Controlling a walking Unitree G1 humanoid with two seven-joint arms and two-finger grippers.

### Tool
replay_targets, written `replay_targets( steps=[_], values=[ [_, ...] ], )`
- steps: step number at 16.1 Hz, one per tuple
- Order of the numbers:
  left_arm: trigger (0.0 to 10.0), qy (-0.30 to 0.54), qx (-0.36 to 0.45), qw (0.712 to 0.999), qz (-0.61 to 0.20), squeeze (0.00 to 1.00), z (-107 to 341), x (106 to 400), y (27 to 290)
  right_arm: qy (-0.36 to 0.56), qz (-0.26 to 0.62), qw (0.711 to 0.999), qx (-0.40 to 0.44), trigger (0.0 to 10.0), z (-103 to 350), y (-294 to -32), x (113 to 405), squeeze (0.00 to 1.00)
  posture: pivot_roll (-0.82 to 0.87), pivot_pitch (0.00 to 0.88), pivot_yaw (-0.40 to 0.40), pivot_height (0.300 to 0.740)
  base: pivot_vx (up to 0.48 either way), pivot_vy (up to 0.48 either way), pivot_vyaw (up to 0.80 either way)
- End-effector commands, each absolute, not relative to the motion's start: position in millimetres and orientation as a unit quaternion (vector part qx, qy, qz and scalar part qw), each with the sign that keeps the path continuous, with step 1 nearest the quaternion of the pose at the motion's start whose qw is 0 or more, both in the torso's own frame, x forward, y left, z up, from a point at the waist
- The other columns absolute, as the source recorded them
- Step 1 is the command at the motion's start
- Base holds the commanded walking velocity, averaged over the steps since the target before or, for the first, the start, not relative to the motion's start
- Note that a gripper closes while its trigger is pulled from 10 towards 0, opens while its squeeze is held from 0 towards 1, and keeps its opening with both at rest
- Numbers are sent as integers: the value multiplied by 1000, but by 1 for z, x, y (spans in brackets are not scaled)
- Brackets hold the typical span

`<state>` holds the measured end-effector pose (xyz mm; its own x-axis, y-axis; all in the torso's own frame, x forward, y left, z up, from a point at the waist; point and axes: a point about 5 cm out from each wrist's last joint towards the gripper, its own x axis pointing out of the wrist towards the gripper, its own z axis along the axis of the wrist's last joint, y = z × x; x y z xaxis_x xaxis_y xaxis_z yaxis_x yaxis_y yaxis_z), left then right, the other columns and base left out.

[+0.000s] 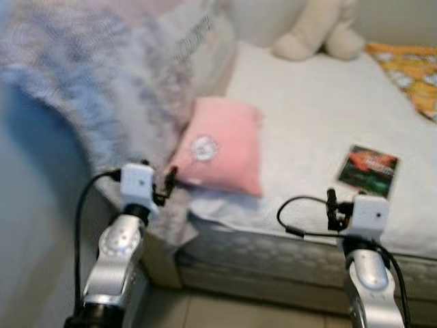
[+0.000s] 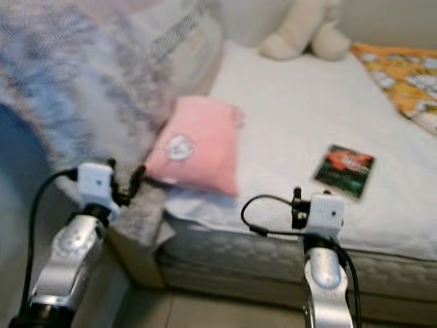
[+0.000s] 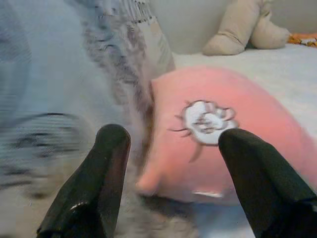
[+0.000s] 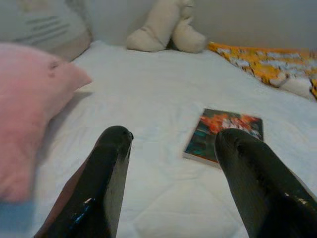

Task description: Clean up the room

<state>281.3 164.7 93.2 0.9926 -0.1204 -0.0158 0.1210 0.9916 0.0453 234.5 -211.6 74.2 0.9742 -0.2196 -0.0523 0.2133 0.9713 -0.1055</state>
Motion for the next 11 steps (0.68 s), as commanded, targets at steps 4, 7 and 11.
replay_targets(
  steps=[4, 7, 11],
  values=[
    [10000, 12, 6, 998, -55, 0, 88, 278, 161, 36, -117, 990, -75, 10000, 70, -220, 231, 1000, -79, 0, 22, 740, 0, -461, 0],
    [10000, 17, -9, 999, -50, 0, 86, 280, 160, 36, -109, 990, -79, 10000, 70, -220, 233, 1000, -83, 0, 21, 740, 0, -461, 0],
    [10000, 55, -11, 996, -71, 0, 64, 252, 176, 33, -58, 993, -100, 10000, 74, -213, 231, 1000, -111, 0, 11, 740, 0, -458, 0]
  ],
)
